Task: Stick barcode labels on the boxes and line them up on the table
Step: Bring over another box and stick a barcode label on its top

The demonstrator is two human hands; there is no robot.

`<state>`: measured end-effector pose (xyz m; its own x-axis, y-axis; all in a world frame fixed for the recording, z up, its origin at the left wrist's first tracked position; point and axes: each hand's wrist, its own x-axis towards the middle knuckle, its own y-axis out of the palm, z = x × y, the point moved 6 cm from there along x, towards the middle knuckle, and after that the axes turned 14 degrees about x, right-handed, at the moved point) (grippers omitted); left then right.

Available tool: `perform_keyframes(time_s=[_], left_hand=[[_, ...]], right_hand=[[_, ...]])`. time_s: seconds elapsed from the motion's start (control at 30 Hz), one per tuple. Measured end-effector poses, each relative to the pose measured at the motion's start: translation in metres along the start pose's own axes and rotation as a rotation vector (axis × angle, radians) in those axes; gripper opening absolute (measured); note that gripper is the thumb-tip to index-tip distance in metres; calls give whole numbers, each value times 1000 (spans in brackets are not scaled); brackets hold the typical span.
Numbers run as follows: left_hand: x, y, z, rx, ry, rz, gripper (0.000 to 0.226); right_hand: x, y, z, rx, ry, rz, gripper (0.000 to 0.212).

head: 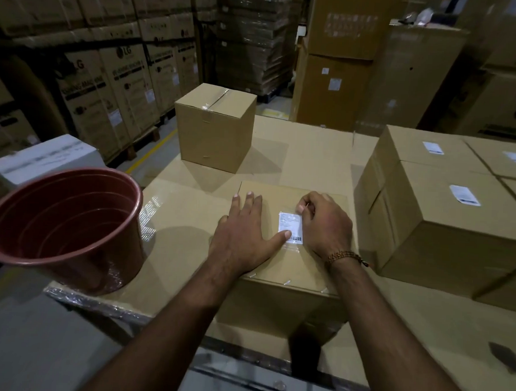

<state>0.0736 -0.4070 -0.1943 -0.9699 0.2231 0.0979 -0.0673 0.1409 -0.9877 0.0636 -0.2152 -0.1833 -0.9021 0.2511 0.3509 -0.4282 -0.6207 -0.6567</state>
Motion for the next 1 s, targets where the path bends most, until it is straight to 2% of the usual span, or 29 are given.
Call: perform_keyframes(time_s=[0.6, 0.77, 1.0], left_hand=[[-1, -2, 0, -8, -12, 5, 109], [0, 1, 1, -2, 18, 52, 120], [0, 0, 1, -8, 12, 73, 123]], right_hand=[[-2, -9, -1, 227, 36, -32, 8], [-4, -12, 0, 279, 59, -27, 9], [-5, -10, 3, 372, 60, 16, 5]])
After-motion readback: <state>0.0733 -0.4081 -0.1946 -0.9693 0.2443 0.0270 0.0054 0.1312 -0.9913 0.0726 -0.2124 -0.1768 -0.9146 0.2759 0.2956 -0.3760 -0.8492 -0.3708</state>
